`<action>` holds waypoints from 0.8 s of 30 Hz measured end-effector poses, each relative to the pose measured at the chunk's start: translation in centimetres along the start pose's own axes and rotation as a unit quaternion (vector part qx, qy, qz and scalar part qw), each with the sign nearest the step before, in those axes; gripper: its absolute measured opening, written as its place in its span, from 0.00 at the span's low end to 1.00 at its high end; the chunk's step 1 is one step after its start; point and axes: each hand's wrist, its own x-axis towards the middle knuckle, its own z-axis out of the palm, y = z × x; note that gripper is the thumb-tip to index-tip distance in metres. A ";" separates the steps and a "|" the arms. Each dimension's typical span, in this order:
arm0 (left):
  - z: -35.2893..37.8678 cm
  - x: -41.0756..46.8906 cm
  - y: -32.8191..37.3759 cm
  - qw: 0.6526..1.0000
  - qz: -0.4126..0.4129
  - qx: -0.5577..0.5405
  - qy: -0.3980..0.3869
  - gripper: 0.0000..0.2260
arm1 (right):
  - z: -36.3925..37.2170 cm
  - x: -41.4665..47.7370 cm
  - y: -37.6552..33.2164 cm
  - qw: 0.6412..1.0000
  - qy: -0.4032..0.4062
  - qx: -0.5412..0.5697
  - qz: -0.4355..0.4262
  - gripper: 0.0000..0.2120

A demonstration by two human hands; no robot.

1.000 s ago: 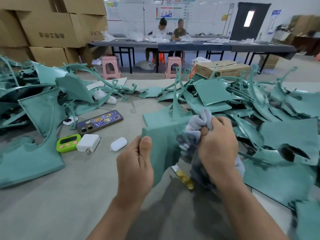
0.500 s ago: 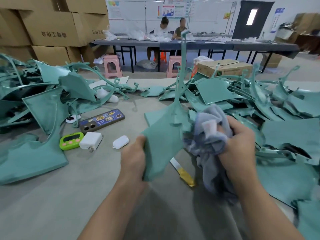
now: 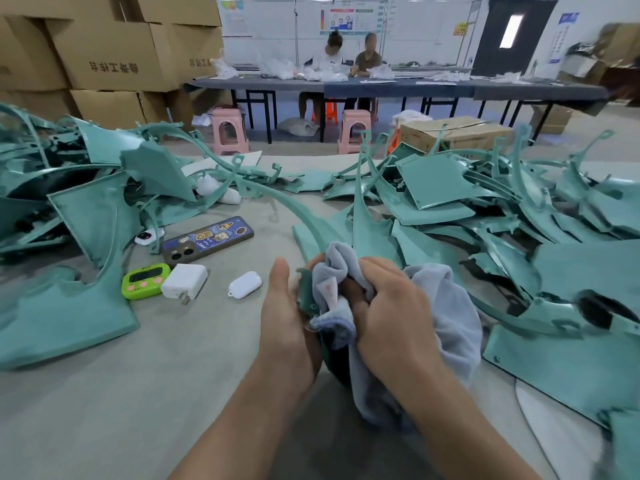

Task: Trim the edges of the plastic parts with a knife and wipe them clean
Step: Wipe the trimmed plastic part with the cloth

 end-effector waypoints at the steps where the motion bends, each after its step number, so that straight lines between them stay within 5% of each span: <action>1: 0.0 0.1 0.1 1.000 -0.012 -0.001 -0.007 0.20 | 0.2 0.0 0.2 0.999 -0.022 -0.032 -0.012 0.18; 7: -0.6 1.5 1.9 0.991 -0.102 0.009 0.084 0.15 | -1.0 -0.8 -0.2 0.965 -0.223 -0.113 -0.078 0.07; 10: -0.7 1.5 1.7 0.992 -0.057 0.031 0.106 0.14 | -0.4 -0.6 -0.4 0.976 -0.173 -0.118 -0.065 0.08; 14: -0.1 0.6 0.8 0.992 -0.083 0.003 0.090 0.11 | 0.0 0.6 -0.8 0.973 -0.027 -0.220 0.063 0.09; 24: -1.6 0.2 2.4 0.990 -0.035 0.054 0.129 0.08 | -2.4 -0.3 -1.5 0.945 -0.109 -0.292 0.100 0.07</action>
